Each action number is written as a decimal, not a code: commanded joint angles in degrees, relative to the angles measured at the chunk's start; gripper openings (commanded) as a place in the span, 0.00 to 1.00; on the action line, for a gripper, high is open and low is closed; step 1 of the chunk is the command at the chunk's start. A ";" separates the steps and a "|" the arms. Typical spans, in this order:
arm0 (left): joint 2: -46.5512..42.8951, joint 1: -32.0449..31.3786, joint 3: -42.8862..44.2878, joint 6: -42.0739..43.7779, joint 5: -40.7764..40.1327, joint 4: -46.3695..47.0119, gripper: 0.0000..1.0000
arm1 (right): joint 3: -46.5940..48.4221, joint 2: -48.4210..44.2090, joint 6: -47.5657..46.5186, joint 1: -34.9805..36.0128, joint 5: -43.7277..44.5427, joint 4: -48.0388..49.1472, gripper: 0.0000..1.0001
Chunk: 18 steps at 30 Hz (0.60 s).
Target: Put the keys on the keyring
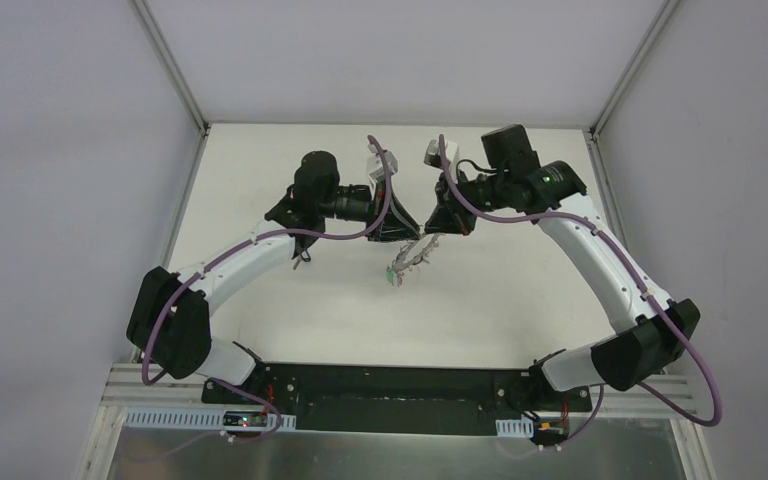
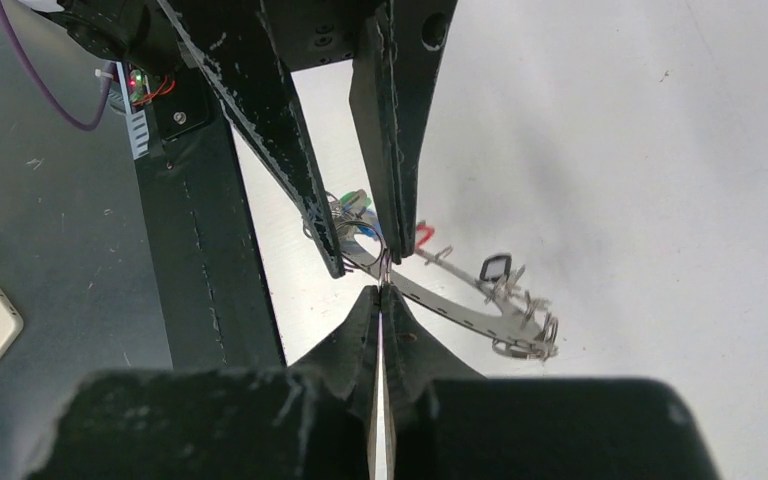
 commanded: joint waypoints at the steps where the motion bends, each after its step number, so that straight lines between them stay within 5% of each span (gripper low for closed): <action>1: -0.29 -0.43 3.17 3.36 2.60 -0.29 0.25 | 3.04 0.36 -0.84 0.34 -2.45 -0.89 0.00; 18: 0.80 -1.09 3.49 3.39 3.84 -0.11 0.11 | 2.69 1.65 -0.54 0.34 -4.98 -0.77 0.00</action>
